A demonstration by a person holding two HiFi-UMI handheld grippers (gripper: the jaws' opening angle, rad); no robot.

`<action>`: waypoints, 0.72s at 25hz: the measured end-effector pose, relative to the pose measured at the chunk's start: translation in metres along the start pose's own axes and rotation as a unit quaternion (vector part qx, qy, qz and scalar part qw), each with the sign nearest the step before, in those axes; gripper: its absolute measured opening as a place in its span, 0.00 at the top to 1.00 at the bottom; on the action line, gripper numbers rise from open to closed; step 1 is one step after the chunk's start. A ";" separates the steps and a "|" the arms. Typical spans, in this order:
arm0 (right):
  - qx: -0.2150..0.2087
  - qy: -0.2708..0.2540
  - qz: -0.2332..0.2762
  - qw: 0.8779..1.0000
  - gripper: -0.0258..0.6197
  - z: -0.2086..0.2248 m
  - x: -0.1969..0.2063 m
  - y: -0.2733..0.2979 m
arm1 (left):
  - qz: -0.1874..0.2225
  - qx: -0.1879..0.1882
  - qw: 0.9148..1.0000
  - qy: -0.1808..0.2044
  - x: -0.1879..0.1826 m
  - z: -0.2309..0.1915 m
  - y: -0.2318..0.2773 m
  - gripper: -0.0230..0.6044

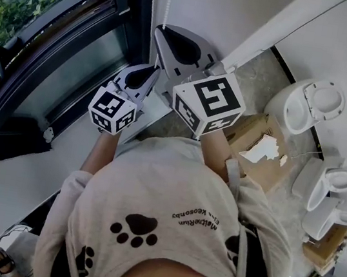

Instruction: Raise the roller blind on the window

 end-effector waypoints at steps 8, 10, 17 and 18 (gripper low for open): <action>0.006 0.007 -0.002 1.000 0.94 0.004 0.009 -0.001 | -0.005 0.017 1.000 -0.007 -0.001 0.005 -0.005 0.77; 0.005 0.014 -0.015 1.000 0.94 0.005 0.021 0.000 | 0.005 0.017 1.000 -0.016 -0.011 0.003 -0.008 0.77; -0.001 0.034 -0.053 0.998 0.94 0.000 0.068 0.004 | 0.032 0.003 0.999 -0.021 -0.042 -0.011 -0.022 0.78; -0.001 0.036 -0.057 0.998 0.94 0.000 0.073 0.005 | 0.035 0.001 0.999 -0.024 -0.045 -0.014 -0.025 0.78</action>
Point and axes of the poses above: the fingertips, and each gripper's own axes: y forward along the fingers, z to its right, x out of its underside, the point moved 1 cm from there along -y, backward along the fingers, and after that the axes turned 14 degrees about -x, right-handed, at the moved point
